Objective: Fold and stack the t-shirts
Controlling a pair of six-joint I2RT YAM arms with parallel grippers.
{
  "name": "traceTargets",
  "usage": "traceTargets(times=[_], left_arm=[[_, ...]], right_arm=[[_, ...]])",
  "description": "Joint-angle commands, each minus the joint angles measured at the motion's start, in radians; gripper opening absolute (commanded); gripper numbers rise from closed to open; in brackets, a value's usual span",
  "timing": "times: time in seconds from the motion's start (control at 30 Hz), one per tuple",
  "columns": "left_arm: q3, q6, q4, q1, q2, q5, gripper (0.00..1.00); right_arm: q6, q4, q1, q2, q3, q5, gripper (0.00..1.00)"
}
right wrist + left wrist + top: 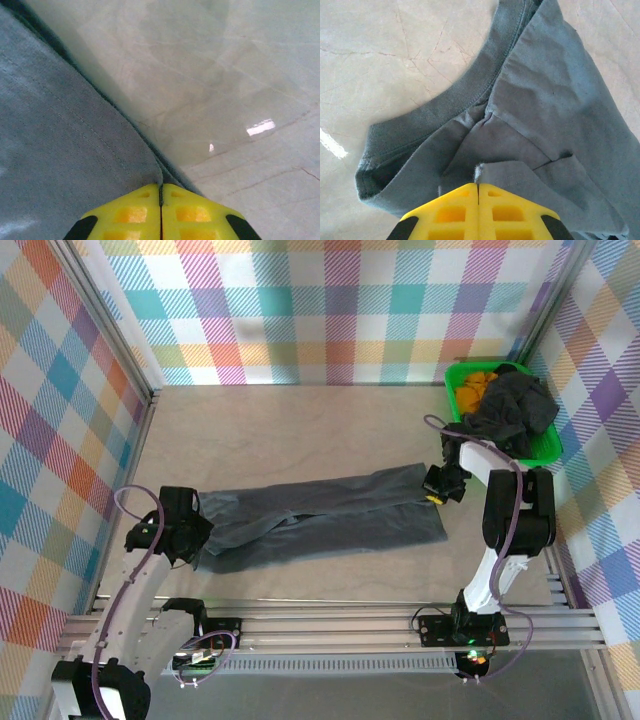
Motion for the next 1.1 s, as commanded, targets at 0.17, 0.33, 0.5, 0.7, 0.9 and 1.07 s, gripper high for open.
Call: traceTargets(times=[0.17,0.33,0.5,0.7,0.9,1.07], left_arm=[[-0.006,0.008,0.042,-0.012,0.037,0.0,0.0],[-0.007,0.014,0.049,-0.014,0.046,-0.011,0.0],[-0.008,0.018,0.056,-0.014,0.045,-0.017,0.0],[0.037,0.027,0.033,-0.014,0.046,-0.038,0.0],[0.09,0.056,0.041,-0.015,0.118,-0.013,0.0],[0.116,0.051,0.056,-0.015,0.248,0.013,0.0]], right_arm=[[0.03,-0.042,0.007,-0.101,0.012,0.118,0.24],[0.033,-0.028,0.014,-0.108,0.037,0.076,0.31],[0.086,-0.008,0.044,-0.076,0.039,-0.004,0.33],[0.14,0.032,0.075,-0.037,0.056,-0.062,0.25],[0.141,0.04,0.08,0.075,0.079,-0.076,0.18],[0.131,0.019,0.081,0.114,0.062,-0.046,0.17]])
